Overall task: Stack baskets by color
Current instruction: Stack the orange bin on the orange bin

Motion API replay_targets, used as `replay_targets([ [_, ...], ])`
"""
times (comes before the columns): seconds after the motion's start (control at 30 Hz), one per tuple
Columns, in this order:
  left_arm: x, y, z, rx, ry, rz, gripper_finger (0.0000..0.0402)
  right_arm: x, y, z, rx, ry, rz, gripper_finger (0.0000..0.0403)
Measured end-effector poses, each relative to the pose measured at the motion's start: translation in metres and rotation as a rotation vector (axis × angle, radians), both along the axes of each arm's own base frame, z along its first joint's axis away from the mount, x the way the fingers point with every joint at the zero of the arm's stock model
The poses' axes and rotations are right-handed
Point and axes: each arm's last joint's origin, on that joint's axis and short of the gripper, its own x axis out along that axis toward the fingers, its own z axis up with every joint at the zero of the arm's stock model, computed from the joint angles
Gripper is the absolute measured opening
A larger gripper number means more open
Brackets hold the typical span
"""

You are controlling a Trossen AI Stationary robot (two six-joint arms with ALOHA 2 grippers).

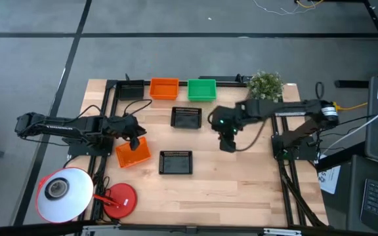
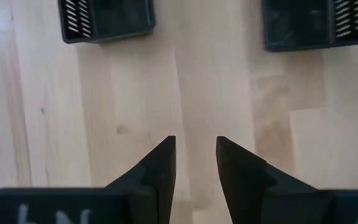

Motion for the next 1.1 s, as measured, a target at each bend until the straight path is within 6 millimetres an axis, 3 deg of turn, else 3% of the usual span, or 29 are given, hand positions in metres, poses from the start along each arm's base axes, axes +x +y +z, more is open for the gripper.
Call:
replay_targets([
  [0.23,0.004,-0.002,0.048,-0.144,0.211,-0.075,0.0055,-0.015,0.009,-0.031,0.032,-0.115,-0.037,0.0114],
  [0.33,0.01,-0.005,0.058,-0.197,0.362,-0.123,0.0055,-0.019,0.01,-0.046,0.031,-0.102,-0.034,0.0114],
  [0.5,0.024,-0.014,0.051,-0.21,0.569,-0.206,0.0055,-0.028,0.009,-0.072,0.0,-0.074,0.029,0.0114],
  [0.63,0.033,-0.018,0.041,-0.212,0.648,-0.218,0.0055,-0.039,0.009,-0.078,0.002,-0.093,0.025,0.0114],
  [0.8,0.039,-0.019,0.032,-0.235,0.71,-0.184,0.0067,-0.062,0.009,-0.071,0.007,-0.152,0.014,0.0114],
  [1.1,0.045,-0.017,0.025,-0.176,0.753,-0.136,0.0126,-0.098,0.012,-0.058,0.05,-0.382,-0.024,0.0114],
])
